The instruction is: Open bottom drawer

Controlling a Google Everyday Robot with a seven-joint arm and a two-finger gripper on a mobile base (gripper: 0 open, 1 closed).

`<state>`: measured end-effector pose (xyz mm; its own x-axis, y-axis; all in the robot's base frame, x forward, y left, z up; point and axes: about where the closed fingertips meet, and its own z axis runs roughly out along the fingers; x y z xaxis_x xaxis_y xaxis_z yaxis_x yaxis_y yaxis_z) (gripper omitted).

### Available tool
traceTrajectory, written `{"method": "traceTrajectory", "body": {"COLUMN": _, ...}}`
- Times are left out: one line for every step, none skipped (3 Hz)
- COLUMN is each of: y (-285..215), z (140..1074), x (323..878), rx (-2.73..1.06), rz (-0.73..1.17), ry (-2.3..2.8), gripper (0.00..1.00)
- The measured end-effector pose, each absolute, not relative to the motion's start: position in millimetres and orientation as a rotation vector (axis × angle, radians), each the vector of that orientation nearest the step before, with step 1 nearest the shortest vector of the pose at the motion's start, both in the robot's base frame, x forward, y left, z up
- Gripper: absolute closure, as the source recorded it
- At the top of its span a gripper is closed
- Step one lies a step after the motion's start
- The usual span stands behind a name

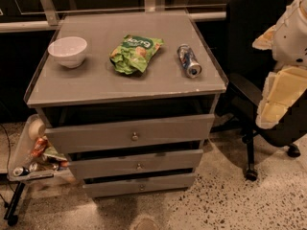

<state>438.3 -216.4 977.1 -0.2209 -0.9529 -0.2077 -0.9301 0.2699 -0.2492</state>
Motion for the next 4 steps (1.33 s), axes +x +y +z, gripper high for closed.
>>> {"method": "traceTrajectory", "body": {"y": -216.6, "z": 975.5, "x": 437.9, "rx": -1.72, "rz": -0.101, "ry": 2.225, "gripper": 0.0}}
{"method": "traceTrajectory", "body": {"y": -212.5, "z": 946.8, "x": 430.0, "rx": -1.723, "rz": -0.06, "ry": 2.23, "gripper": 0.0}}
{"method": "traceTrajectory", "body": {"y": -193.1, "z": 877.5, "x": 419.9, "rx": -1.693, "rz": 0.056, "ry": 2.224, "gripper": 0.0}}
{"method": "traceTrajectory", "body": {"y": -170.6, "z": 783.4, "x": 413.9, "rx": -1.688, "rz": 0.184, "ry": 2.256, "gripper": 0.0}}
